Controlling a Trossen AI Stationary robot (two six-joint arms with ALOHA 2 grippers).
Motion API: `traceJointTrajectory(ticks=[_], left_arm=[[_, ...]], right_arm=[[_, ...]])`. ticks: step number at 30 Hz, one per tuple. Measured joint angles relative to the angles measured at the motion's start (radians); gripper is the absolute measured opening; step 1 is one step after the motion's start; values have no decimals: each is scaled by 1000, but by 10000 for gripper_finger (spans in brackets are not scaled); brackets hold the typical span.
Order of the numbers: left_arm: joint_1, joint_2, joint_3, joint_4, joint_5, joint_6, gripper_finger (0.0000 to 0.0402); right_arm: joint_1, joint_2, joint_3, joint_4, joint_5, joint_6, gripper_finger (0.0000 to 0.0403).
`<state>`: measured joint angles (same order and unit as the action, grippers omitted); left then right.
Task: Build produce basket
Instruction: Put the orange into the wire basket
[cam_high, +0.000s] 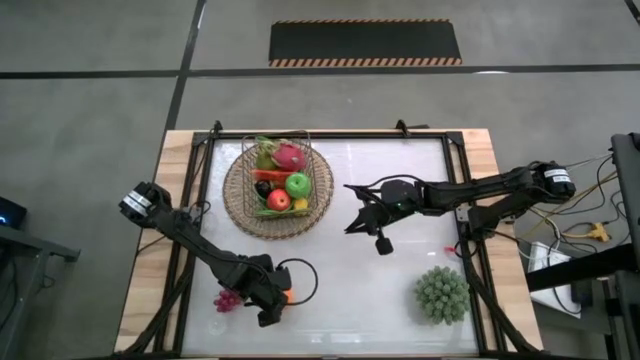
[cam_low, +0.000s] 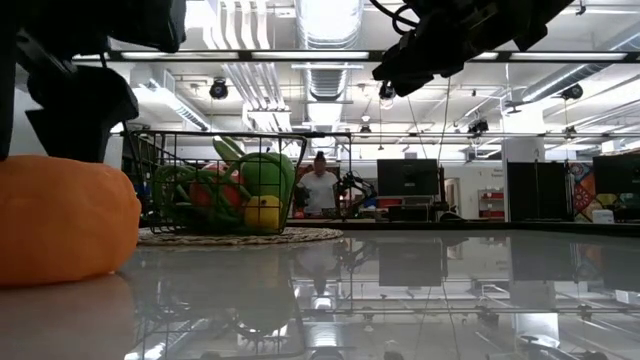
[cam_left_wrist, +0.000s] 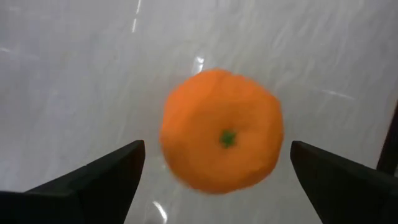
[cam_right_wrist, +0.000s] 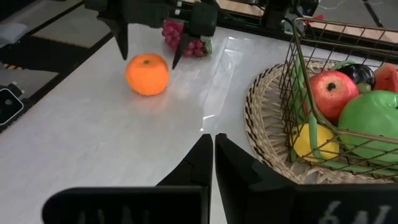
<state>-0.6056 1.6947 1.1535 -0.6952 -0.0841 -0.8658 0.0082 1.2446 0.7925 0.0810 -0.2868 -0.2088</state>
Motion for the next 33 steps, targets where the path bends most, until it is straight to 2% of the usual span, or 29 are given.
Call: traceJointTrajectory(ticks=[4, 10, 19, 22, 28, 33], left_arm=[[0, 1, -32, 88, 0, 8, 384], [-3, 8, -54, 119, -40, 11, 379], [-5, 35, -46, 123, -39, 35, 311], [-5, 34, -44, 120, -39, 34, 297], [-3, 29, -31, 98, -23, 35, 292], [15, 12, 37, -12, -21, 62, 291]], right_arm=[[0, 0, 0, 0, 0, -3, 9], [0, 0, 0, 0, 0, -24, 9], [0, 1, 0, 8, 0, -36, 9], [0, 1, 0, 7, 1, -36, 9], [0, 1, 0, 7, 1, -35, 9], [0, 1, 0, 6, 2, -35, 9]])
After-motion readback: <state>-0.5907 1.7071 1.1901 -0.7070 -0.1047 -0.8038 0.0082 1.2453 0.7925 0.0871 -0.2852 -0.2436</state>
